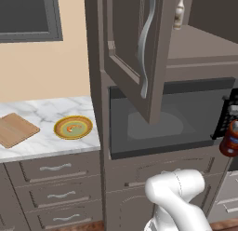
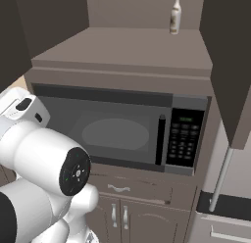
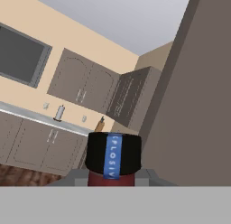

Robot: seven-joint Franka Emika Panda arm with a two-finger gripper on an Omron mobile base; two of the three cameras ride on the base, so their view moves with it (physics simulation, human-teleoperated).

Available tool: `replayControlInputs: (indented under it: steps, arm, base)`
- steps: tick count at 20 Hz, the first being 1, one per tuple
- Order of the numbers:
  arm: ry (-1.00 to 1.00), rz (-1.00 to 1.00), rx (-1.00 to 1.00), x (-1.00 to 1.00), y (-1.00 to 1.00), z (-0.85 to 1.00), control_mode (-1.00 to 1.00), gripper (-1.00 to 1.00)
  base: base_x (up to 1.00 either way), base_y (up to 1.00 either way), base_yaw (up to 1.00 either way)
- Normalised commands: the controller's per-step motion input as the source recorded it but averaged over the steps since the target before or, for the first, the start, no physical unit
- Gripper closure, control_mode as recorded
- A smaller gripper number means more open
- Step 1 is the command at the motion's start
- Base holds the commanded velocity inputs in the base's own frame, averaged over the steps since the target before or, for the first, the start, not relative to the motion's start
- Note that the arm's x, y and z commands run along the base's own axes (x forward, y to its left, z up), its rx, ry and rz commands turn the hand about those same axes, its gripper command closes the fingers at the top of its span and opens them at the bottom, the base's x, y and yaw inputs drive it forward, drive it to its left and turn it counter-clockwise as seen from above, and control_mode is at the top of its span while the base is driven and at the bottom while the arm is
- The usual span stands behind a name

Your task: Pick the shrimp from the plate and place it on the cutting board. Then pick the condiment bottle from the cabinet and place it next to the cutting board.

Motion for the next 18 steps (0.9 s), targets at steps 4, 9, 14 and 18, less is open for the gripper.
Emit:
replayControlInputs:
  steps: [4, 9, 14, 18]
  arm:
    - [-0.01, -0.01, 0.00, 0.01, 0.01, 0.00, 1.00, 1.00]
    - [0.00, 0.00, 0.00, 0.00, 0.00, 0.00, 1.00, 1.00]
    - [0.00, 0.00, 0.00, 0.00, 0.00, 0.00, 1.00, 1.00]
    - [0.00, 0.00, 0.00, 0.00, 0.00, 0.00, 1.00, 1.00]
  base:
    - [0.00, 0.00, 0.00]
    - [0.00, 0.00, 0.00]
    - [-0.11, 0.00, 0.00]
    - [-0.38, 0.00, 0.00]
